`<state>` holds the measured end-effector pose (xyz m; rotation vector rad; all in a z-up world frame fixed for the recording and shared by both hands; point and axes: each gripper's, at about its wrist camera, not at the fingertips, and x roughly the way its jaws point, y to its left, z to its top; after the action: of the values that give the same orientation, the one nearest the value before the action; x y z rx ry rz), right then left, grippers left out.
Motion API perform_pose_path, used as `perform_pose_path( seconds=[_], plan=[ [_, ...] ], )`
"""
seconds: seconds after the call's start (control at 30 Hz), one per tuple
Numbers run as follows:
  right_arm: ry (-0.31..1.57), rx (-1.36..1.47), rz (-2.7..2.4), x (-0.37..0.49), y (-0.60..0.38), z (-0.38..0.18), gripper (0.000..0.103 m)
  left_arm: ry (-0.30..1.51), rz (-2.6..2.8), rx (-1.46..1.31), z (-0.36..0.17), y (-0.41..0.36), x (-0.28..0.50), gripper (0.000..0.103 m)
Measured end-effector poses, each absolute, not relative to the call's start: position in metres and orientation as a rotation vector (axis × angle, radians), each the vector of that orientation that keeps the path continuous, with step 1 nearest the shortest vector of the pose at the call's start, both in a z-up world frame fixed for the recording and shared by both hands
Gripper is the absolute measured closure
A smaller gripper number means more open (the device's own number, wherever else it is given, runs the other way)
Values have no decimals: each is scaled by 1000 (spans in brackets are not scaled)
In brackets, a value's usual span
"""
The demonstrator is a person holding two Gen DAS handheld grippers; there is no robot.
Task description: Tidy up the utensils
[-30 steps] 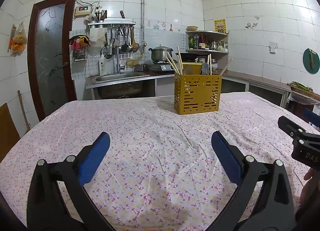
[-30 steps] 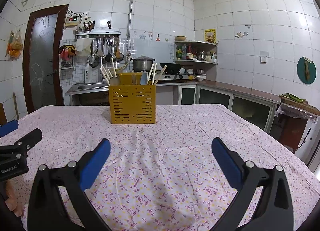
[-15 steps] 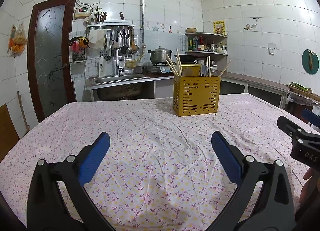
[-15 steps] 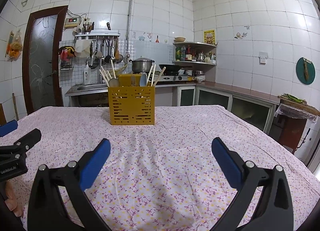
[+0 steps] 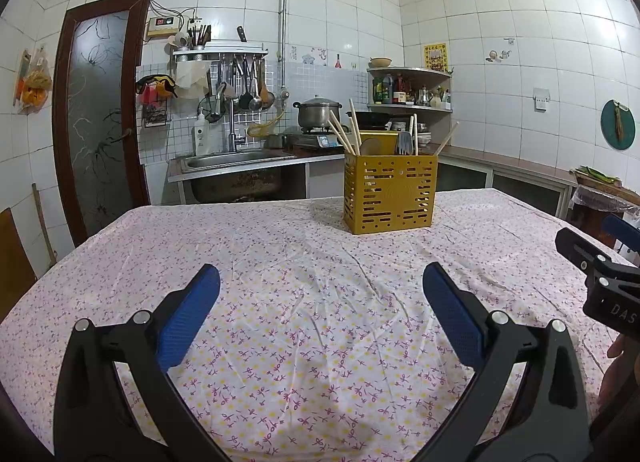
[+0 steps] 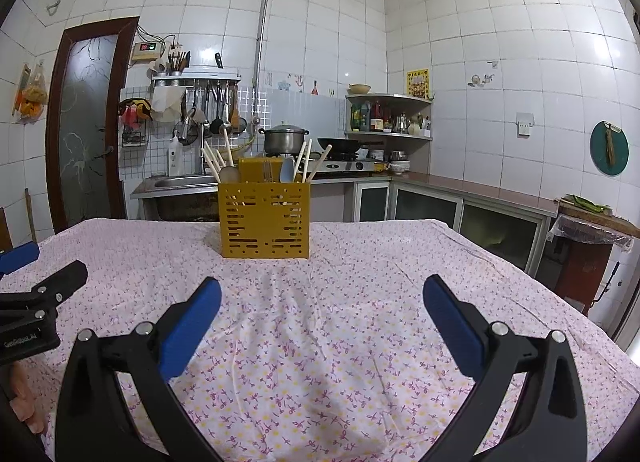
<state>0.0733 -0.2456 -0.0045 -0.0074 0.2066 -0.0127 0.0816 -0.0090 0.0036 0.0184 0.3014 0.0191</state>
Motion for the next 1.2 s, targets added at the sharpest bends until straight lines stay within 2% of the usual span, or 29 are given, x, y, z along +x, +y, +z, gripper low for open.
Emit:
perform_pose_path(
  seconds=[1.2],
  plan=[
    [171, -12, -20, 67, -247, 2, 4, 287, 19, 1, 3, -6, 78, 5]
  ],
)
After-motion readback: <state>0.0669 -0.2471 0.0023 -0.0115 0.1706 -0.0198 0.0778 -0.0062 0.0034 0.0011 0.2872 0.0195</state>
